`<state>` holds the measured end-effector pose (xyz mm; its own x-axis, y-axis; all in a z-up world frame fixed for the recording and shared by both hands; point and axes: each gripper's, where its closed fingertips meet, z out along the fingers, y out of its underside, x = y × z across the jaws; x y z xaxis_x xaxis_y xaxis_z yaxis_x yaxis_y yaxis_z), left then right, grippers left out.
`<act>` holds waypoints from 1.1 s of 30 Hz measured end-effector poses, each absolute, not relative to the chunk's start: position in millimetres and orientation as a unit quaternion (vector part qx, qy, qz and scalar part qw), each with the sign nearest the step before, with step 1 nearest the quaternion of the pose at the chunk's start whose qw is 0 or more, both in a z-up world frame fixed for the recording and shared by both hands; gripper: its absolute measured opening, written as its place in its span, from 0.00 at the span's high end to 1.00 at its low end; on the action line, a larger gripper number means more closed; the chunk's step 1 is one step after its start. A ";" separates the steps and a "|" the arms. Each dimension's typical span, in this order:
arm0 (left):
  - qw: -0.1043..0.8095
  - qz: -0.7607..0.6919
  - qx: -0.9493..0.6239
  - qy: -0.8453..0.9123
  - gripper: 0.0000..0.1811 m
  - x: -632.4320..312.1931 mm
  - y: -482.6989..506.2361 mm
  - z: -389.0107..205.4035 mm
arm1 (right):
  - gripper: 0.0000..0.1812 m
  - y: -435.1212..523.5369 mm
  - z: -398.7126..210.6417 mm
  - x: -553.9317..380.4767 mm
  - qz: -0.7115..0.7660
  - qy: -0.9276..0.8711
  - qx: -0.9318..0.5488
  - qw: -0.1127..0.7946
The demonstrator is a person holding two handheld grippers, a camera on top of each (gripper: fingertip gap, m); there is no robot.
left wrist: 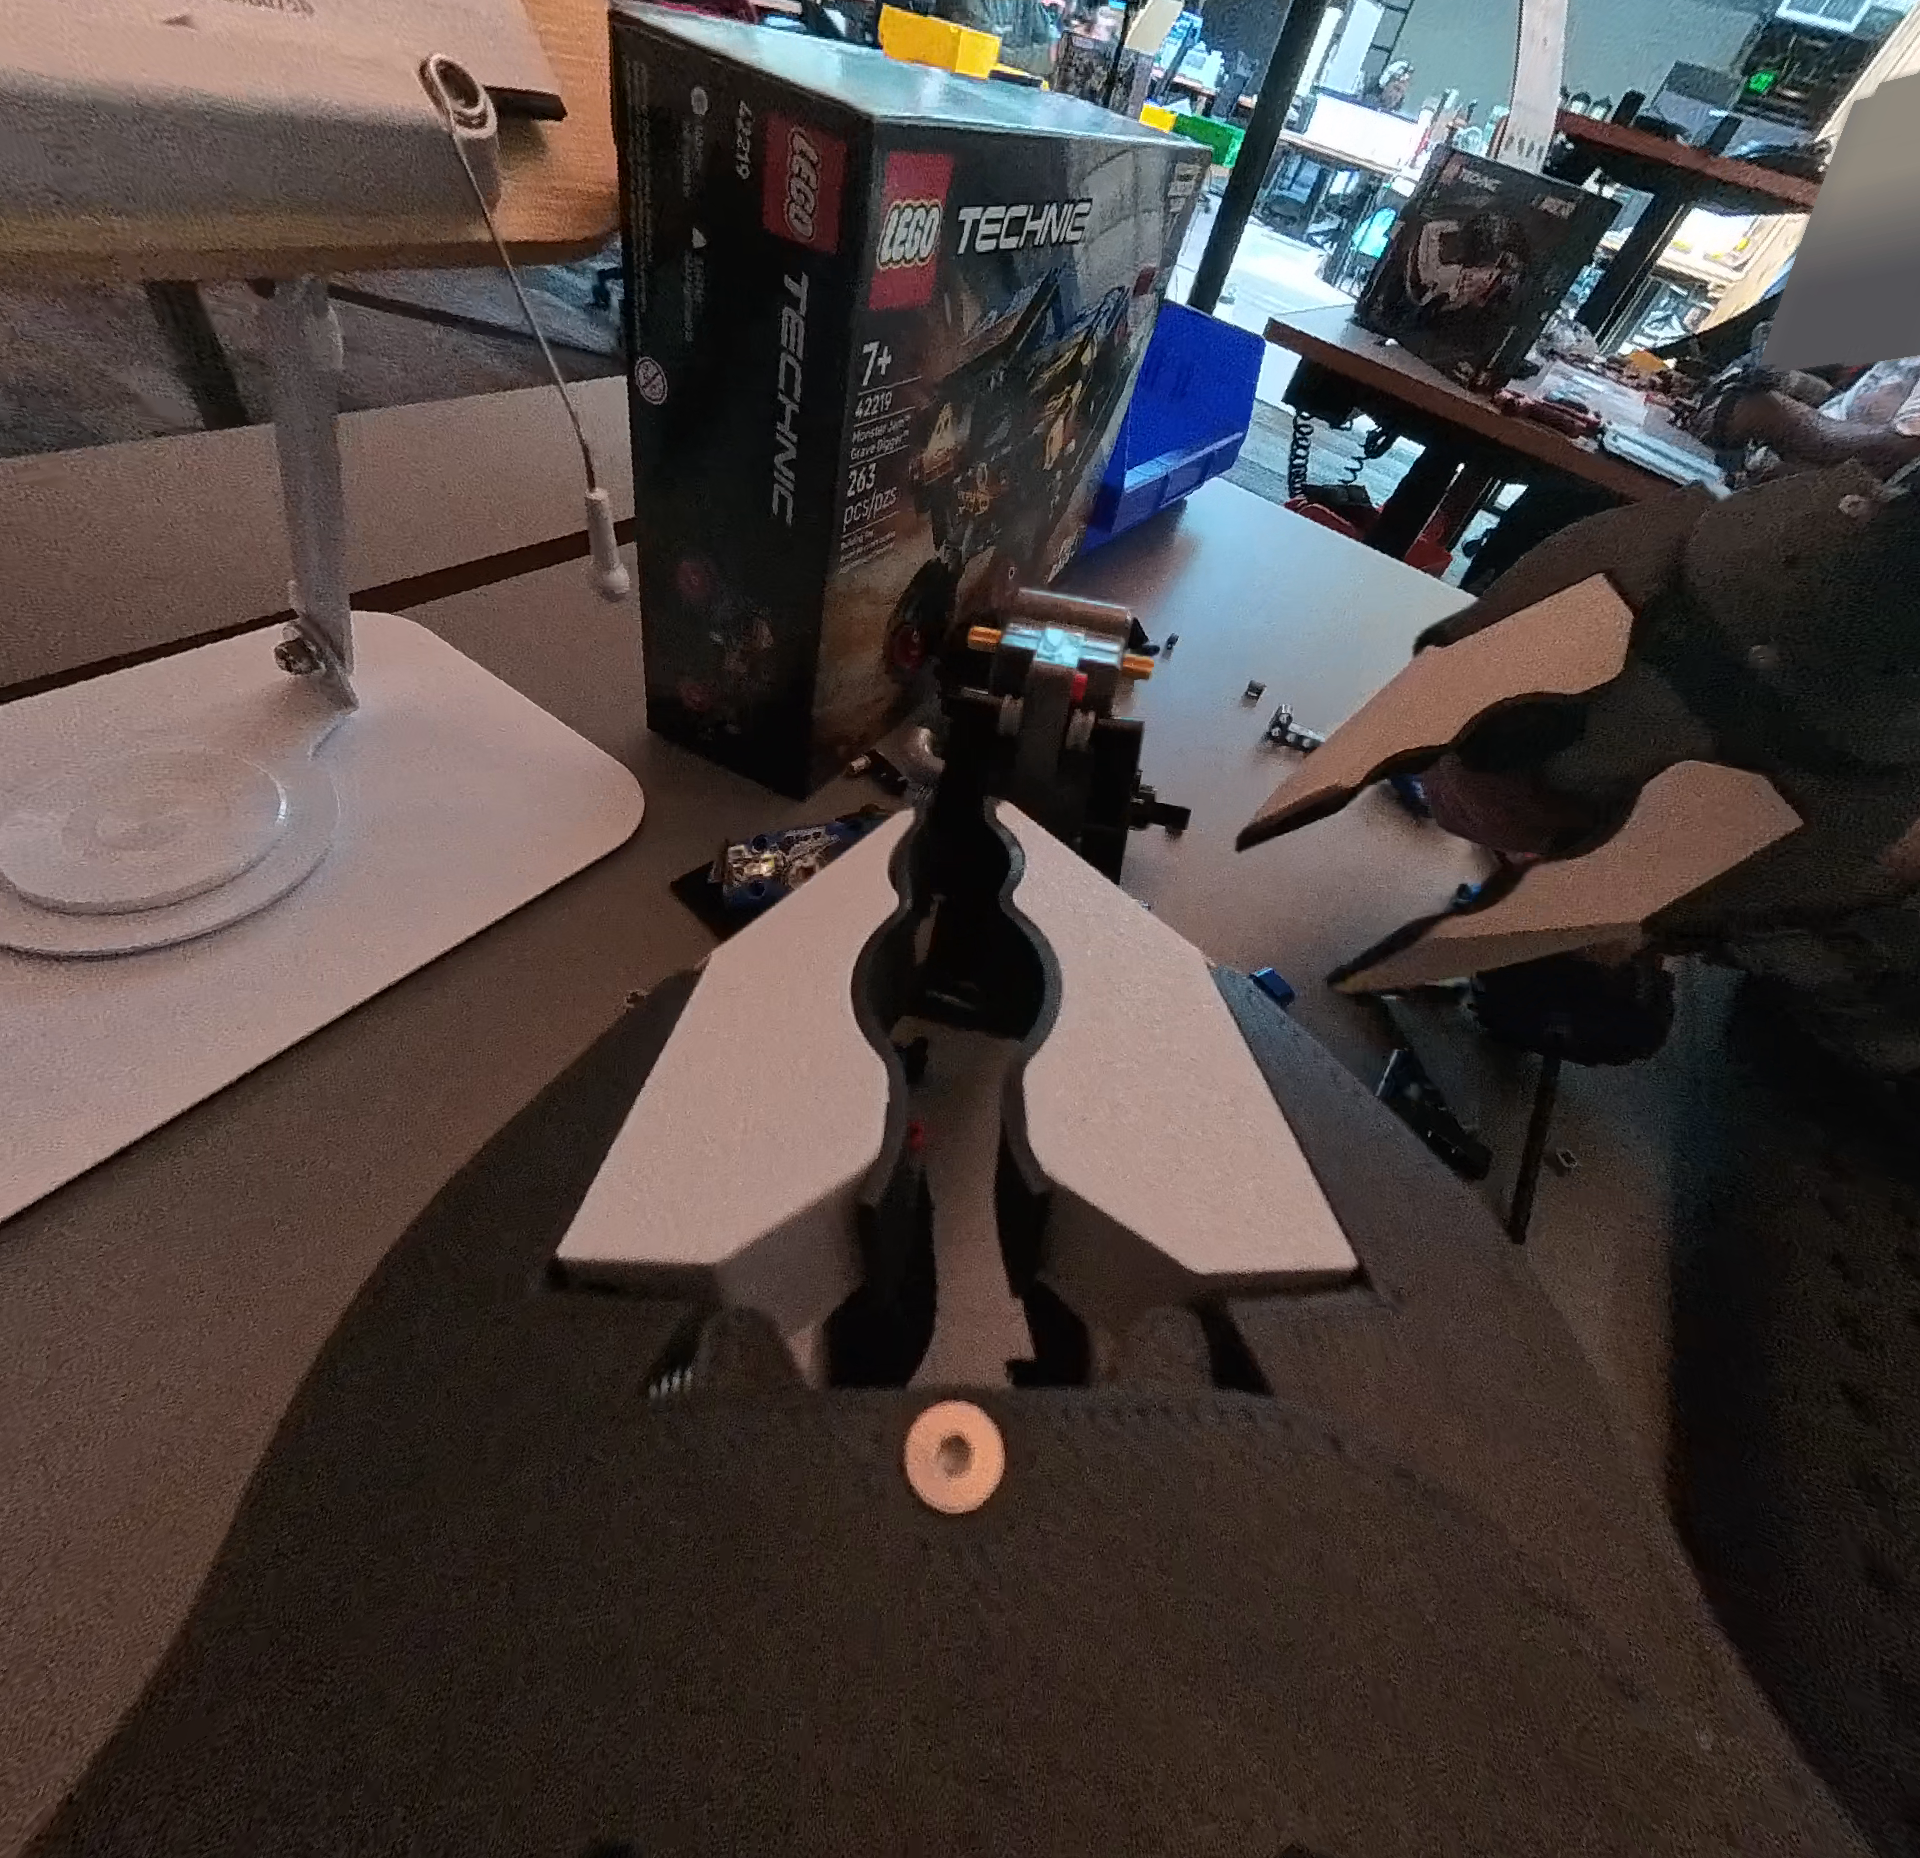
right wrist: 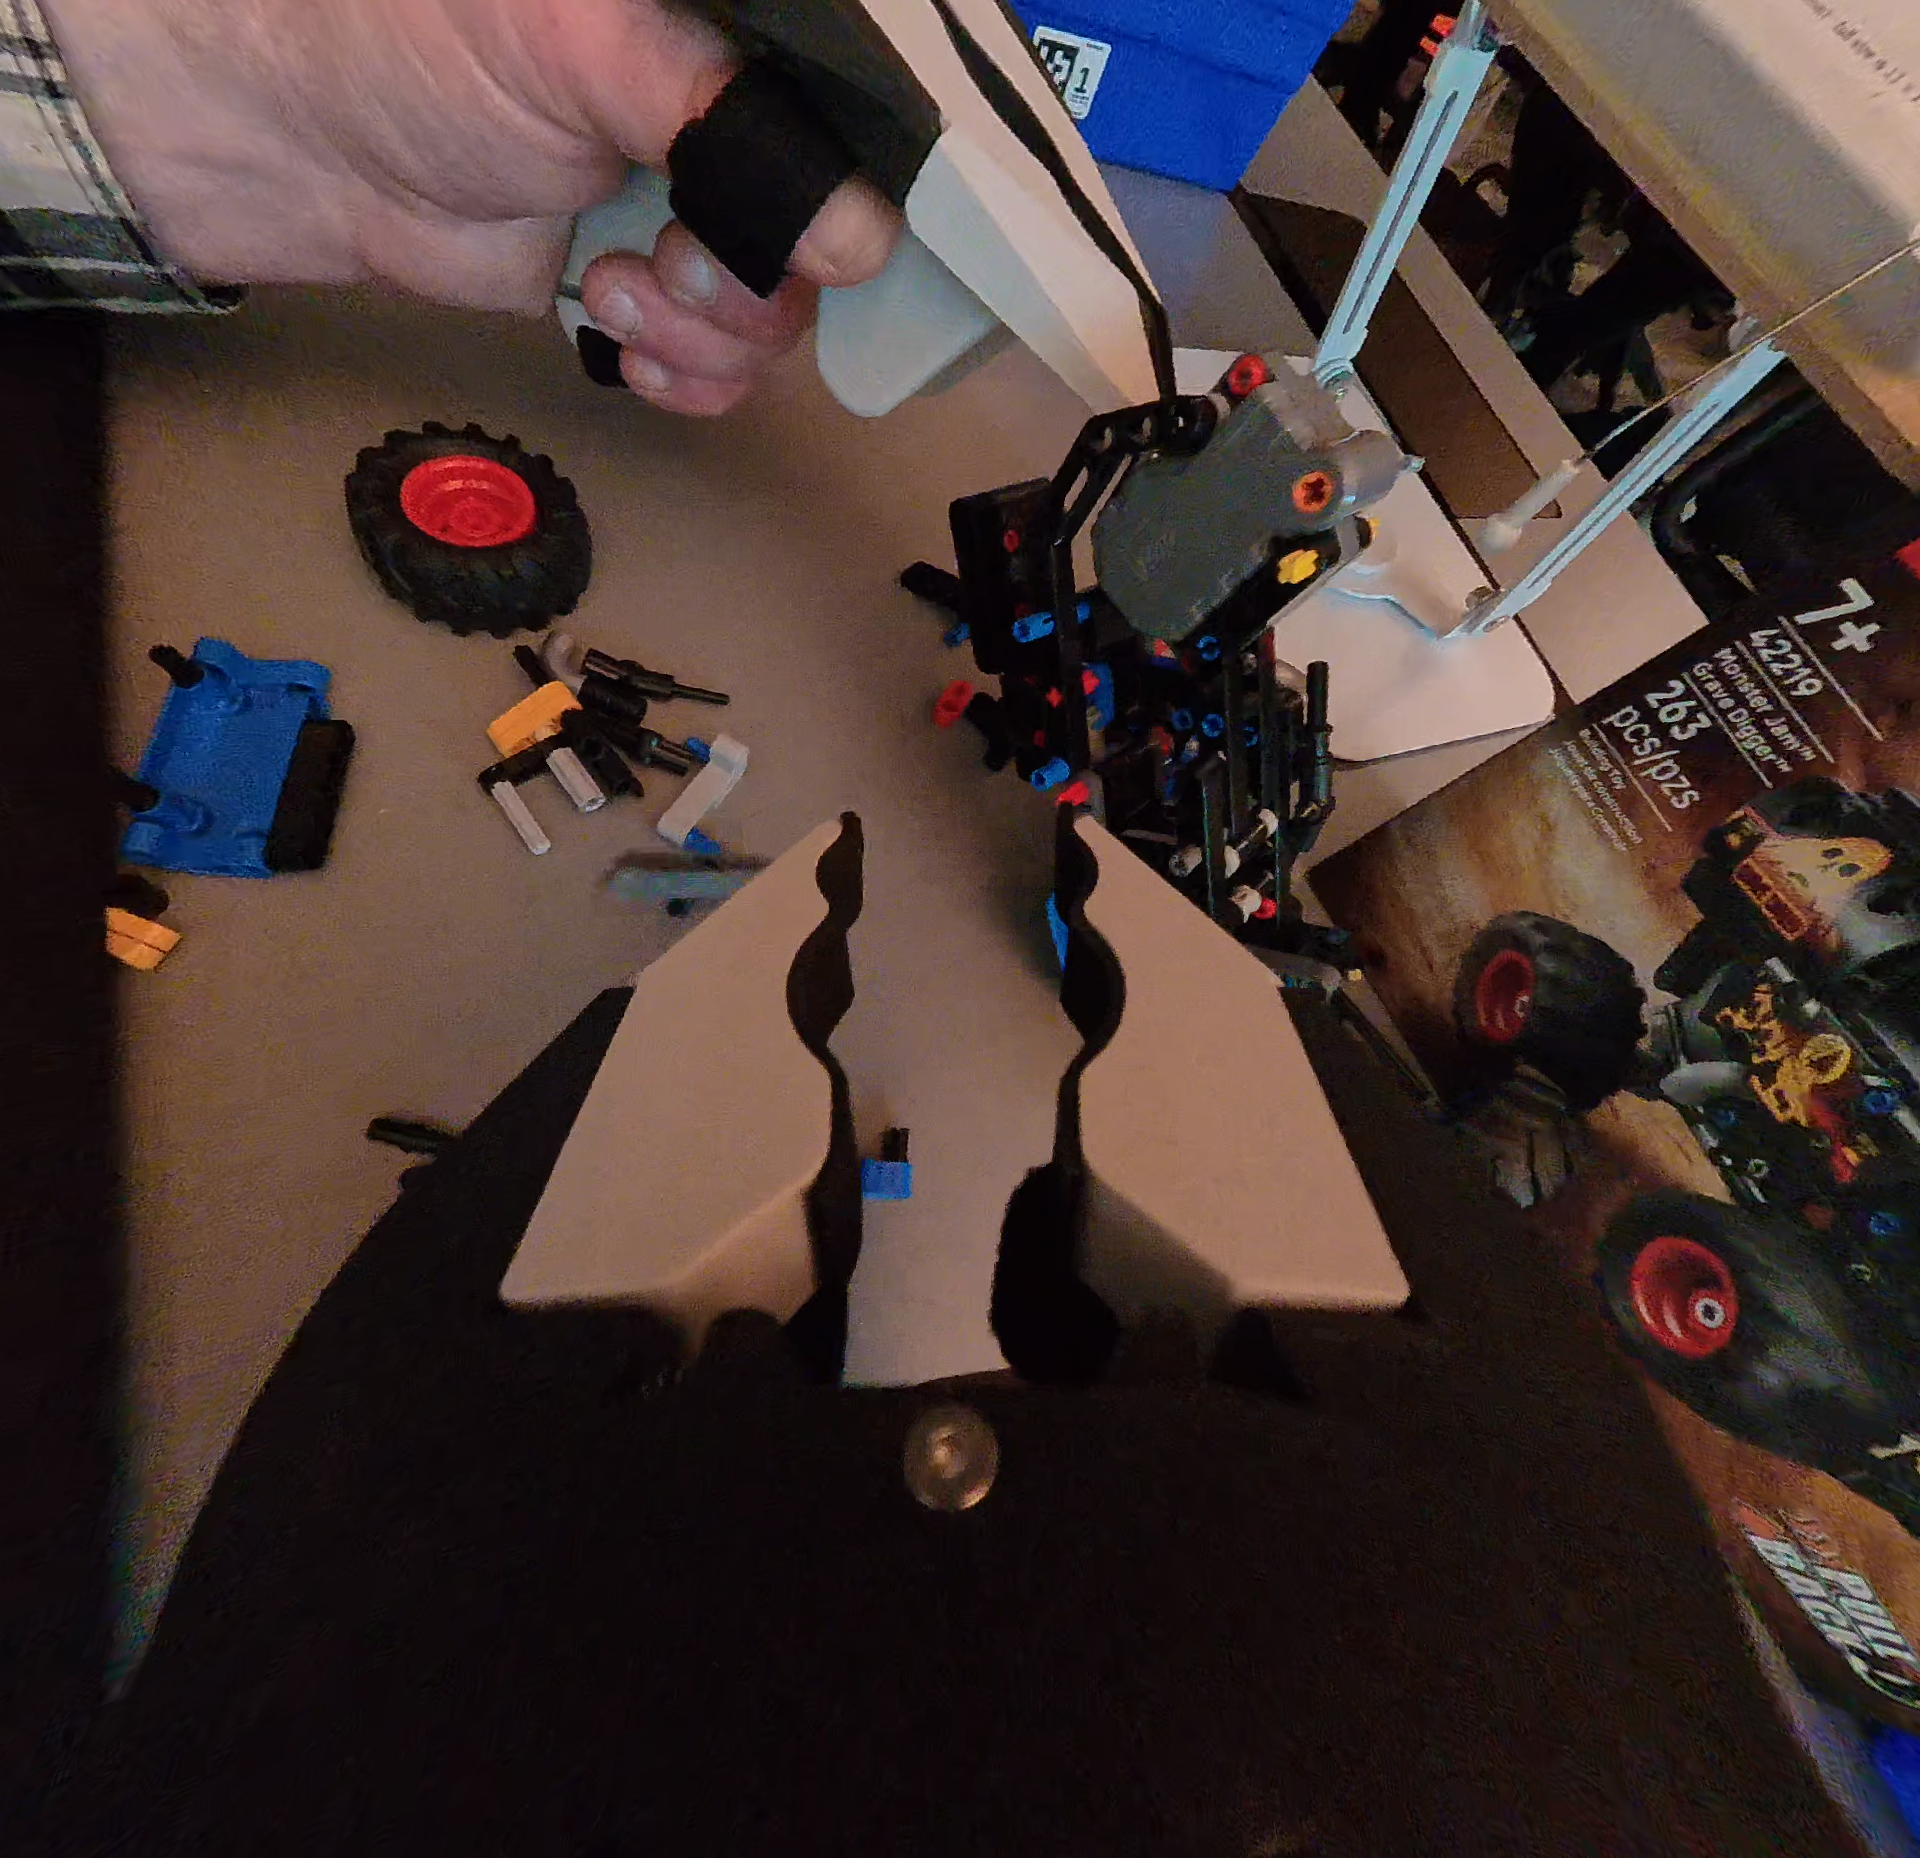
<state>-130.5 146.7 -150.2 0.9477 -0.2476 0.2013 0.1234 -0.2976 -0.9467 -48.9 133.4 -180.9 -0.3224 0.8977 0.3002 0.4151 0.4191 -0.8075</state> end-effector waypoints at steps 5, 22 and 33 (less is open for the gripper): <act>0.581 -0.172 -0.794 0.038 0.97 -122.5 146.2 -152.6 | 0.84 145.7 -190.6 -65.5 0.238 -0.762 -0.432 0.419; 0.573 -0.117 -0.811 0.000 1.00 -132.0 153.9 -166.1 | 0.98 132.4 -162.3 -85.9 0.194 -0.732 -0.395 0.519; 0.582 -0.221 -0.782 0.041 0.97 -115.0 151.5 -158.4 | 0.97 128.1 -155.7 -64.5 0.259 -0.740 -0.374 0.495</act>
<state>-115.0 151.5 -158.4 0.8987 -0.3218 0.2980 0.1929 -0.3203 -0.9275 -64.5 128.1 -155.7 -0.2293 0.8105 0.5390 0.2975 0.5856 -0.7540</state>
